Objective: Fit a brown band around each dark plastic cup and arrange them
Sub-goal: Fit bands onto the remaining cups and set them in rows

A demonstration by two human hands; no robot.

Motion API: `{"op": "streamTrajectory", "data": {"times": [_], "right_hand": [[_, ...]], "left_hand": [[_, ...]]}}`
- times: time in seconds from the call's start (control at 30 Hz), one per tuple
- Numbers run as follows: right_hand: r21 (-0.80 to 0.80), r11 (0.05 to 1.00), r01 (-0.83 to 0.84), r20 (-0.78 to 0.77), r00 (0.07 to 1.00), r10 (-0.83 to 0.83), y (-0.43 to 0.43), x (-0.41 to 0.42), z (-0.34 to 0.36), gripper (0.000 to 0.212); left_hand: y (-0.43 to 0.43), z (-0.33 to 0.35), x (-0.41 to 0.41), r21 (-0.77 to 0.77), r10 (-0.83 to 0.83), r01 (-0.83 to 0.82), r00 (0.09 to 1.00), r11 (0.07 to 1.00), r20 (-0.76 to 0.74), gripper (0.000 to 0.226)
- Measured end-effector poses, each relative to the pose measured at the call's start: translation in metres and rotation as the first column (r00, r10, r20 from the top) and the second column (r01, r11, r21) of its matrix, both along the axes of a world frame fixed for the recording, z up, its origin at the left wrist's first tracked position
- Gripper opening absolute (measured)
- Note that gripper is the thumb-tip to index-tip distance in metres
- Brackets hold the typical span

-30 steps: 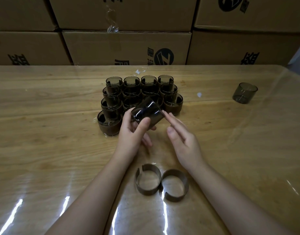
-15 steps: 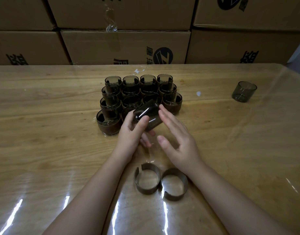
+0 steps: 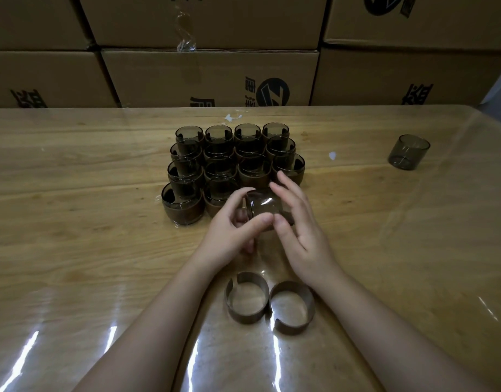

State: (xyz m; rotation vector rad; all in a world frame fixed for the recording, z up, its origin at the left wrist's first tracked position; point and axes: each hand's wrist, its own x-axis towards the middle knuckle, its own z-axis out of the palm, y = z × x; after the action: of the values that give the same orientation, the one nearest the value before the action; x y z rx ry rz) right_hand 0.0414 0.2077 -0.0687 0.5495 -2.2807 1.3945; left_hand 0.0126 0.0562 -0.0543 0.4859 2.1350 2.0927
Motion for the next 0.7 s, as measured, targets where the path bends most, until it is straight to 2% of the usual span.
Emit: {"op": "streamTrajectory", "data": {"times": [0.13,0.27,0.47,0.57,0.7], "right_hand": [[-0.067,0.998,-0.019,0.039,0.999,0.022,0.0011,-0.0003,0.0005,0.037],[-0.228,0.973,-0.035,0.221,0.971,0.086,0.0010,-0.0007,0.0043,0.030],[-0.381,0.924,0.002,0.430,0.886,0.175,0.0015,-0.0076,0.0015,0.048],[-0.414,0.910,-0.023,0.422,0.881,0.215,0.0018,-0.0085,-0.0021,0.046],[-0.330,0.942,-0.055,0.369,0.911,0.182,-0.0012,-0.0069,-0.0034,0.048]], "left_hand": [[-0.0036,0.0023,-0.0008,0.009,-0.082,0.082,0.997,0.997,0.008,0.046],[-0.0059,0.0018,-0.0003,-0.031,-0.130,0.130,0.991,0.991,0.001,0.047],[-0.0063,0.0023,0.0002,-0.028,-0.169,0.167,0.984,0.986,-0.062,0.056],[-0.0047,-0.0014,-0.0009,-0.038,-0.165,0.163,0.983,0.986,-0.080,0.052],[-0.0011,-0.0065,-0.0027,-0.099,-0.091,0.082,0.992,0.992,-0.091,0.037]]}}
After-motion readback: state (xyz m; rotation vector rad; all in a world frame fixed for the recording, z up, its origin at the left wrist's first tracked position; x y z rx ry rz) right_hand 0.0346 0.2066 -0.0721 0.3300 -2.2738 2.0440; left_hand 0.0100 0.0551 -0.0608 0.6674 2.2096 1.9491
